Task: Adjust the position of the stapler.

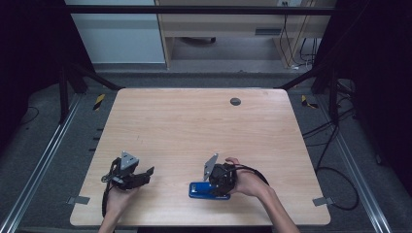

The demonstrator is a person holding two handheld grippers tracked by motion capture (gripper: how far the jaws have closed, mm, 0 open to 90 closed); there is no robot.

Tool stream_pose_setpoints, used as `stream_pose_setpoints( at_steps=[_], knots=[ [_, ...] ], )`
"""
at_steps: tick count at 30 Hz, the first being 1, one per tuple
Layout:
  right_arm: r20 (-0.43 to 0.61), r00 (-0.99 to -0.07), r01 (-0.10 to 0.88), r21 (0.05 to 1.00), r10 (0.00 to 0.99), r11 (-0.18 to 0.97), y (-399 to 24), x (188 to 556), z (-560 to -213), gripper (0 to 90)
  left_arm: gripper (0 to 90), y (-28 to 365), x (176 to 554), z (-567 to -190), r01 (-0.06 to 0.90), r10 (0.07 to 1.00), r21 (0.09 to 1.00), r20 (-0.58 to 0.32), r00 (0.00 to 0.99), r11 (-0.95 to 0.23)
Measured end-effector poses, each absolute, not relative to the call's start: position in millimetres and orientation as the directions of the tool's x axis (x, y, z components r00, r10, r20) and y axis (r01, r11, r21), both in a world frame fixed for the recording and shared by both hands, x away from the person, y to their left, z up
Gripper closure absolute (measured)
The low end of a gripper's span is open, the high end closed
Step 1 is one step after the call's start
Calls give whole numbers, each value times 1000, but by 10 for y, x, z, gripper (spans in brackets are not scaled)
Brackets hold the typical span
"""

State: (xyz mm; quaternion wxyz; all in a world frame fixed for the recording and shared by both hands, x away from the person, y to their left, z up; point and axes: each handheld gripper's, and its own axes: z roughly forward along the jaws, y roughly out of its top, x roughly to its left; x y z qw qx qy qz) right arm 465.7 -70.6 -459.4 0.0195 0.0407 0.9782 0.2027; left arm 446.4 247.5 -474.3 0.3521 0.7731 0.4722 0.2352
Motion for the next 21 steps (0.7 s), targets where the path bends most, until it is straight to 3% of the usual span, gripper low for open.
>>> stream_pose_setpoints(
  at_steps=[13, 21],
  knots=[
    [-99, -995, -61, 416, -22, 908, -706, 4606, -4581, 659, 333, 2473, 4469, -4746, 567, 894, 762, 34, 448, -313],
    [-73, -997, -38, 411, -9, 911, -705, 4626, -4593, 654, 333, 2471, 4467, -4745, 567, 892, 760, 35, 451, -317]
  ],
)
